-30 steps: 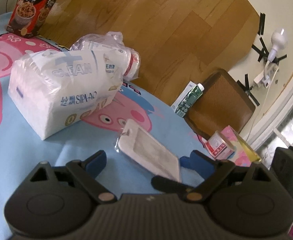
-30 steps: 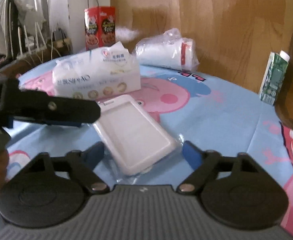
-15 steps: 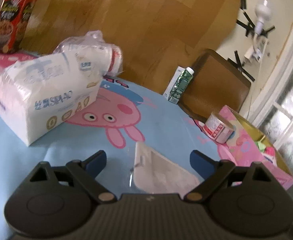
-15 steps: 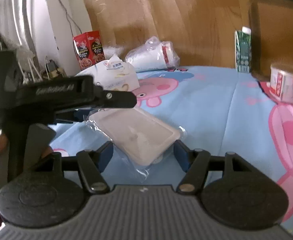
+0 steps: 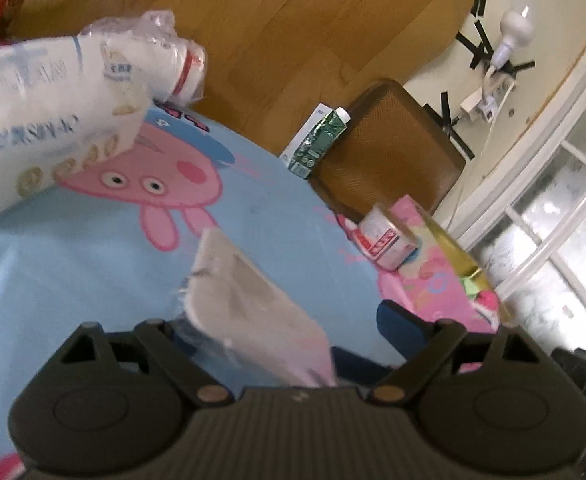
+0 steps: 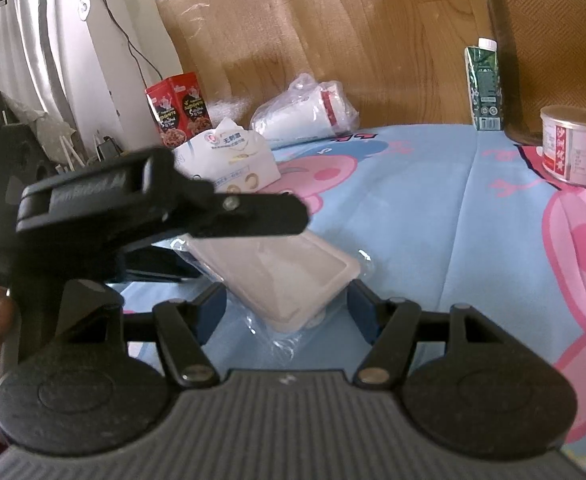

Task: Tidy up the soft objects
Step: 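Carry the card holder into the pink tin and open the right tool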

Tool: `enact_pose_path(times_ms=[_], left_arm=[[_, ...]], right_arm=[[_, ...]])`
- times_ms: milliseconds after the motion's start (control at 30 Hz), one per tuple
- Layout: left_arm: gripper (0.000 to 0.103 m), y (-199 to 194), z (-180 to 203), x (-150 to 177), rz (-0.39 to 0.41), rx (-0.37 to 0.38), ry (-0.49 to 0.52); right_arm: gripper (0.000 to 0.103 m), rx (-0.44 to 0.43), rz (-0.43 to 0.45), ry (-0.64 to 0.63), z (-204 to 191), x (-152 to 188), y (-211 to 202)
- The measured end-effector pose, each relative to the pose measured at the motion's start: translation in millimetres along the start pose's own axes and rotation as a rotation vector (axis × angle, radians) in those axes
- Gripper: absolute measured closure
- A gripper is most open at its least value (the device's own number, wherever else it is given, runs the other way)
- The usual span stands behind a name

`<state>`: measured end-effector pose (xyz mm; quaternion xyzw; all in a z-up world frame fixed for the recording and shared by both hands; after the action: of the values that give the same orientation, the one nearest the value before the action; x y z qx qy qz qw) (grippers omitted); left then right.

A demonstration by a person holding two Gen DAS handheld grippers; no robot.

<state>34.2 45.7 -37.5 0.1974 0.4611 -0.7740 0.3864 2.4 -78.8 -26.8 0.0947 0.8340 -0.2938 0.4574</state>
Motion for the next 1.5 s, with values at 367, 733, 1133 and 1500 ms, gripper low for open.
enact_pose_path(times_ms=[367, 733, 1133, 1500], left_arm=[[0.069, 1, -3, -3, 0.042, -0.024, -0.033], [0.072, -1, 2, -3, 0.046, -0.046, -0.002], [0.071, 28, 158, -25, 0.028, 0.14, 0.235], [0.049, 122, 326, 8, -0.08, 0.182, 0.451]], right_arm=[[0.034, 0.0, 0.018, 0.027, 2, 0, -3], [0.034, 0.01, 0.051, 0.03, 1, -2, -7], [0.034, 0.232, 0.299, -0.025, 38, -36, -119], [0.035, 0.614, 0.333, -0.006, 153, -50, -227]])
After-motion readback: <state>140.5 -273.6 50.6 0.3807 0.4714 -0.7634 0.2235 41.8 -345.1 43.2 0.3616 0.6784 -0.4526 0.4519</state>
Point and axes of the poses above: each gripper's, at about its wrist camera, not at the fingertips, and y roughly the way its jaws point, z to its right, x to its underside, the point moved 7 cm from there along y, roughly the way its jaws point, and after that the axes turned 12 degrees about -x, right-handed, at the moved point
